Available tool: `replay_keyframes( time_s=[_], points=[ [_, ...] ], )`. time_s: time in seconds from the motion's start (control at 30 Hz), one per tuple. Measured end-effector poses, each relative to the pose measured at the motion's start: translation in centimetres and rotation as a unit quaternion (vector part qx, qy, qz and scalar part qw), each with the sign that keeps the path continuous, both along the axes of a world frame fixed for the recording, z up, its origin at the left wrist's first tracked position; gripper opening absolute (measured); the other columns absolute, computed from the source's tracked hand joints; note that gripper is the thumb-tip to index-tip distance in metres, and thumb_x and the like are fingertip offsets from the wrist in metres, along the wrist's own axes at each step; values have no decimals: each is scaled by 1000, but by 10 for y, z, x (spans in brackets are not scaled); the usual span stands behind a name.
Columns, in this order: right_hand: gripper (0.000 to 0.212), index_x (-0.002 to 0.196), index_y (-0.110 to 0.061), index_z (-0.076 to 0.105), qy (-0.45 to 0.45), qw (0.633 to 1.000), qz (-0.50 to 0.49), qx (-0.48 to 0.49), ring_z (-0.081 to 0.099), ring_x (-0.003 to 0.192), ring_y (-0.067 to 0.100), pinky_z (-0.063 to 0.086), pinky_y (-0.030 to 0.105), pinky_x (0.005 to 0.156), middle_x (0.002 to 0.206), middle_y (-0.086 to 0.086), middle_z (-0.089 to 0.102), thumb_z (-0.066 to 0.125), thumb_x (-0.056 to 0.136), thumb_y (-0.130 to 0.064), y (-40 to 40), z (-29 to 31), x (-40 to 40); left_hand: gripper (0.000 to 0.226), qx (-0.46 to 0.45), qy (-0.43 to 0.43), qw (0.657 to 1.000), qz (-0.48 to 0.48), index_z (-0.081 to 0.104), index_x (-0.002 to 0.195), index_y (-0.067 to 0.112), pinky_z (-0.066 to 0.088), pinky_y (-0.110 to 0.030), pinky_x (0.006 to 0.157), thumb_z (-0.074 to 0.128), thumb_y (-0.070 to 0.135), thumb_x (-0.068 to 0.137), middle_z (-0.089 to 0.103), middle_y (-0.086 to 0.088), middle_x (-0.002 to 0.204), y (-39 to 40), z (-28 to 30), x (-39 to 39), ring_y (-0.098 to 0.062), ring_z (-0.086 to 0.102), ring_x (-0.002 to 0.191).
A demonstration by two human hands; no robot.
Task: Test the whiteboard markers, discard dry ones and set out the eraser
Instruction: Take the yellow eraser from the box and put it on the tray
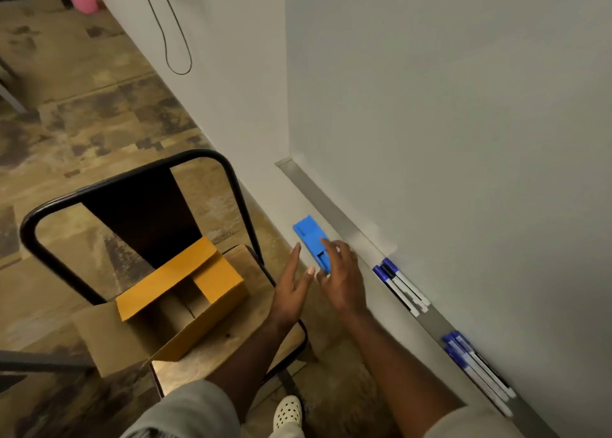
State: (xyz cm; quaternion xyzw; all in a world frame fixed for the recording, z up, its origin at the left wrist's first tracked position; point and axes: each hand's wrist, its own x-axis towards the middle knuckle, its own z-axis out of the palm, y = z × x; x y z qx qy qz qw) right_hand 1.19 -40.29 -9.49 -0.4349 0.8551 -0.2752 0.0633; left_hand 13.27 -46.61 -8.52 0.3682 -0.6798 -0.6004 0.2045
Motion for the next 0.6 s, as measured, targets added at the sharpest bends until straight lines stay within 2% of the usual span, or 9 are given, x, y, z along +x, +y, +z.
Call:
replay_keyframes(
  time_s=[0.1,0.2,0.3,0.43,0.53,0.6],
  points=[
    [68,142,-23,50,21,999,-38,-9,53,116,26,58,38,81,135,5,50,73,80,-7,-2,14,-33,69,-4,14,1000,-24,19,159,31,19,-23,116,41,55,98,18,16,164,-4,14,-33,2,18,148],
    [64,134,-17,57,73,995,-63,8,58,110,32,59,43,80,130,12,55,78,75,-5,-4,16,-59,65,1,20,999,-41,18,159,28,19,-31,123,40,52,103,19,13,165,-15,17,-61,-2,19,150],
    [61,129,-12,61,85,993,-74,29,62,108,36,59,46,83,126,16,60,80,72,-4,-9,9,-77,62,-3,-9,998,-56,19,159,24,13,-40,127,37,49,105,18,8,166,-30,15,-84,-6,14,152],
    [57,128,-12,62,98,991,-49,83,66,104,35,59,44,82,124,14,64,79,74,-5,-22,-5,-82,64,0,-53,995,-87,17,160,24,6,-44,127,33,53,105,12,5,167,-42,5,-108,-11,3,154],
    [46,128,-12,61,91,989,-46,103,64,111,33,58,41,87,131,14,62,73,83,-8,-29,-11,-81,71,4,-69,993,-96,15,160,27,8,-42,127,30,63,101,10,4,168,-43,-5,-117,-10,2,154],
    [50,135,-11,57,102,986,-36,126,58,125,32,54,40,97,142,16,56,71,87,-9,-31,-15,-81,73,-11,-75,993,-92,15,160,26,11,-41,126,28,65,100,12,4,168,-42,-7,-120,-10,5,154]
  ],
)
